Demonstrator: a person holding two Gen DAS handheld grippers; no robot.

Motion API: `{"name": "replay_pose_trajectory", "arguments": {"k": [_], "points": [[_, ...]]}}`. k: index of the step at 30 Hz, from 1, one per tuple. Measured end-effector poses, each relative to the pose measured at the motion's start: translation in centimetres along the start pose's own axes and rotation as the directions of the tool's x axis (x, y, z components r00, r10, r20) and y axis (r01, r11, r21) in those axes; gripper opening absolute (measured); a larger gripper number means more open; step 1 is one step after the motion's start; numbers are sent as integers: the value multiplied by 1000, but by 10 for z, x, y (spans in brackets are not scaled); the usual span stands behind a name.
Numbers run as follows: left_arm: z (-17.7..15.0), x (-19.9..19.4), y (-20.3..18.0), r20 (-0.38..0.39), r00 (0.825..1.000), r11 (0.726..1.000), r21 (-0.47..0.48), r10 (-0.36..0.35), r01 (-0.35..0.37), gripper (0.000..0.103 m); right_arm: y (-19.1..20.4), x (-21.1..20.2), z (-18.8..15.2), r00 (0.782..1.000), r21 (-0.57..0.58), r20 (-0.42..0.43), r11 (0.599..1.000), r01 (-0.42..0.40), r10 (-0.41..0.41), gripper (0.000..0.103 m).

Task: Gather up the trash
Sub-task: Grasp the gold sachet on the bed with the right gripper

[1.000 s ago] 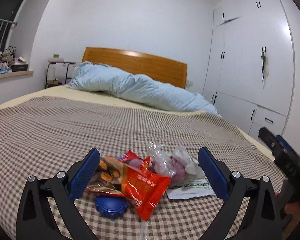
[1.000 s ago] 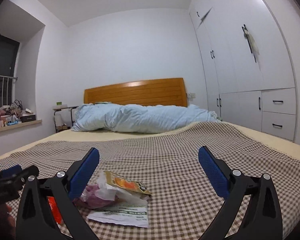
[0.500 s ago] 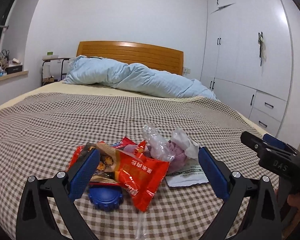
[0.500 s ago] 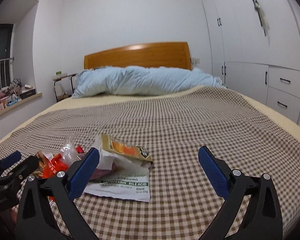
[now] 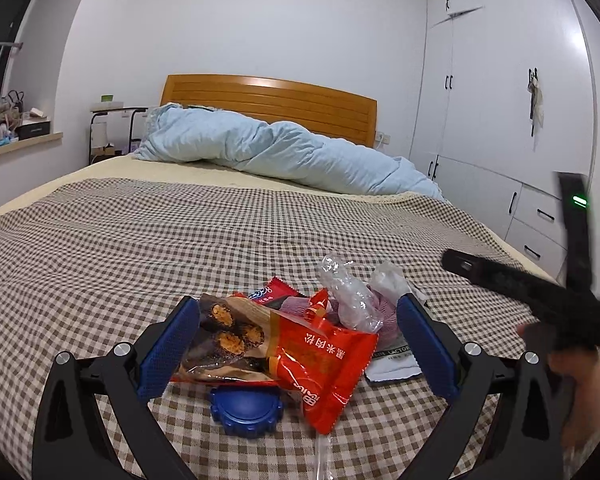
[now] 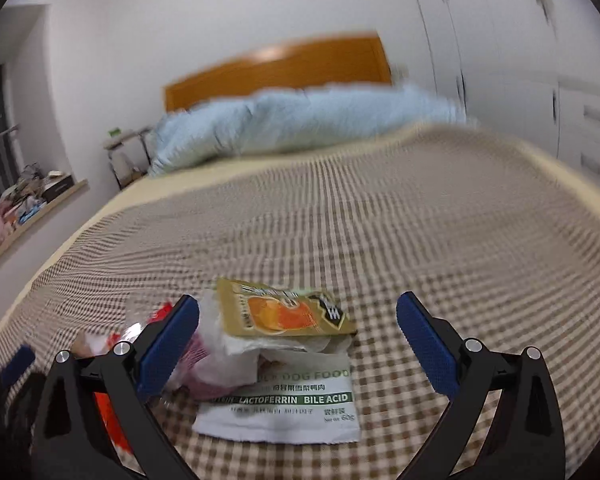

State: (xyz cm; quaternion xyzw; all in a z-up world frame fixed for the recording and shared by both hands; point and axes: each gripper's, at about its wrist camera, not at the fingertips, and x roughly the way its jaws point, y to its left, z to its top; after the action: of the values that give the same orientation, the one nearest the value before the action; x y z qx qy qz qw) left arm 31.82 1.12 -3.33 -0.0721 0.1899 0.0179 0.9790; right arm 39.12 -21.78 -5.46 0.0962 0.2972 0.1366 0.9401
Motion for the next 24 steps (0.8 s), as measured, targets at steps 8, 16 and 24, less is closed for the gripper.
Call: {"name": "replay_pose_trajectory", "arguments": {"k": [8,16,24], "points": [[2,6,1,-8,1000,1000,-7,-14,14,95,17,50,17,990,67,-113,994,-82,90,95],[4,4,4,-2,1000,1000,-17,-22,22,95,3,83,-1,971,152,-234,988,-3,39,84],[4,-3,6,8,999,998,-37,-44,44,95,-37,42,1,987,319,-125,946,-51,96,20]]}}
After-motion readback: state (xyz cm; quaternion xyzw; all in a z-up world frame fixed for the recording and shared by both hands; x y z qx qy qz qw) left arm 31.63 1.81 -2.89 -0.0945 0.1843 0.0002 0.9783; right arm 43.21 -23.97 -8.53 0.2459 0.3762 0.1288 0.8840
